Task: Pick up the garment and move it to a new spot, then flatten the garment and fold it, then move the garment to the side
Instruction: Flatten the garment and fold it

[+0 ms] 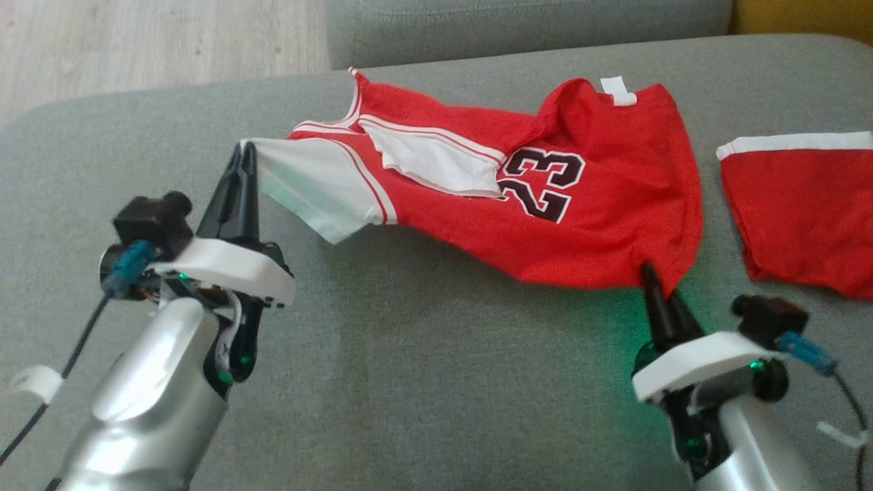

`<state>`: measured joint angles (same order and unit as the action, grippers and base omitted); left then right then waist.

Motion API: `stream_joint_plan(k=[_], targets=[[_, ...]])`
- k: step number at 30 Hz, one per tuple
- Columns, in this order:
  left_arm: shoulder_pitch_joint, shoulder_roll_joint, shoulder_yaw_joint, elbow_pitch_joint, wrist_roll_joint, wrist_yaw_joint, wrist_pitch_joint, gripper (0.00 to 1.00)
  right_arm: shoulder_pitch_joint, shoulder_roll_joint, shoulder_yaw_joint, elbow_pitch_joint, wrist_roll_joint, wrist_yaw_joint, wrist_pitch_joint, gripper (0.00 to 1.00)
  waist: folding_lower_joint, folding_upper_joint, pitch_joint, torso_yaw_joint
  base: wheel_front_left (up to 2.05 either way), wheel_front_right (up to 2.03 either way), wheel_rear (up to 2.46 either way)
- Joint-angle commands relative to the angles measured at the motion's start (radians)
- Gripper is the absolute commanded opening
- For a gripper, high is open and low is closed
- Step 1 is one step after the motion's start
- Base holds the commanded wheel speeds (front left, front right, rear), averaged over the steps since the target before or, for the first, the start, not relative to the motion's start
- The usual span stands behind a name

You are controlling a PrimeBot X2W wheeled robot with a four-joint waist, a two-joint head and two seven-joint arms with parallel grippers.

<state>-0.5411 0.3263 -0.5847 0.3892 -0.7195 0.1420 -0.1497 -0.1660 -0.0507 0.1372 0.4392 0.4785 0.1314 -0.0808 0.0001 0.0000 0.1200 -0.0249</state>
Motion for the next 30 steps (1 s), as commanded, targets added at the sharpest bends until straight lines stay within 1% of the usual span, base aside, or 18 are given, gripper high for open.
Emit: stream_joint_plan(k=[1, 2, 3, 8, 11, 15, 18, 21, 24, 30], targets=[[-0.034, 0.039, 0.064, -0.046, -0.021, 0.004, -0.007, 0.00, -0.038, 0.001, 0.000, -0.079, 0.000, -0.001, -0.012, 0.00, -0.0001, 0.0000, -0.016, 0.002, 0.00, 0.00, 0.00], [-0.034, 0.037, 0.076, -0.055, -0.037, 0.003, -0.008, 0.00, -0.046, 0.001, -0.010, -0.107, -0.003, -0.001, -0.008, 0.00, -0.0001, 0.0000, -0.022, 0.003, 0.00, 0.00, 0.00], [-0.034, 0.037, 0.076, -0.055, -0.037, 0.003, -0.008, 0.00, -0.046, 0.001, -0.010, -0.107, -0.003, -0.001, -0.008, 0.00, -0.0001, 0.0000, -0.022, 0.003, 0.00, 0.00, 0.00], [-0.048, 0.030, 0.151, -0.125, -0.127, -0.002, 0.001, 0.00, -0.116, 0.001, -0.066, -0.252, -0.048, -0.001, 0.046, 0.00, -0.0001, 0.0000, -0.058, 0.005, 0.00, 0.00, 0.00], [-0.077, 0.024, 0.199, -0.187, -0.177, 0.003, 0.012, 0.00, -0.190, 0.001, -0.087, -0.333, -0.098, -0.001, 0.099, 0.00, -0.0001, 0.0000, -0.076, 0.006, 0.00, 0.00, 0.00], [-0.148, 0.012, 0.260, -0.282, -0.220, 0.021, 0.009, 0.00, -0.321, -0.009, -0.108, -0.419, -0.152, -0.001, 0.164, 0.00, -0.0001, 0.0000, -0.103, 0.007, 0.00, 0.00, 0.00], [-0.198, 0.000, 0.308, -0.361, -0.239, 0.050, -0.006, 0.00, -0.407, -0.031, -0.102, -0.468, -0.161, -0.001, 0.206, 0.00, -0.0001, 0.0000, -0.122, 0.008, 0.00, 0.00, 0.00], [-0.229, -0.003, 0.345, -0.443, -0.241, 0.087, -0.021, 0.00, -0.455, -0.055, -0.089, -0.524, -0.153, -0.001, 0.248, 0.00, -0.0001, 0.0000, -0.131, 0.009, 0.00, 0.00, 0.00], [-0.224, -0.011, 0.360, -0.521, -0.249, 0.117, -0.020, 0.00, -0.453, -0.062, -0.101, -0.592, -0.149, -0.001, 0.280, 0.00, -0.0001, 0.0000, -0.138, 0.015, 0.00, 0.00, 0.00], [-0.174, -0.004, 0.380, -0.650, -0.263, 0.167, 0.001, 0.00, -0.396, -0.043, -0.118, -0.704, -0.154, -0.001, 0.349, 0.00, -0.0001, 0.0000, -0.125, 0.013, 0.00, 0.00, 0.00]])
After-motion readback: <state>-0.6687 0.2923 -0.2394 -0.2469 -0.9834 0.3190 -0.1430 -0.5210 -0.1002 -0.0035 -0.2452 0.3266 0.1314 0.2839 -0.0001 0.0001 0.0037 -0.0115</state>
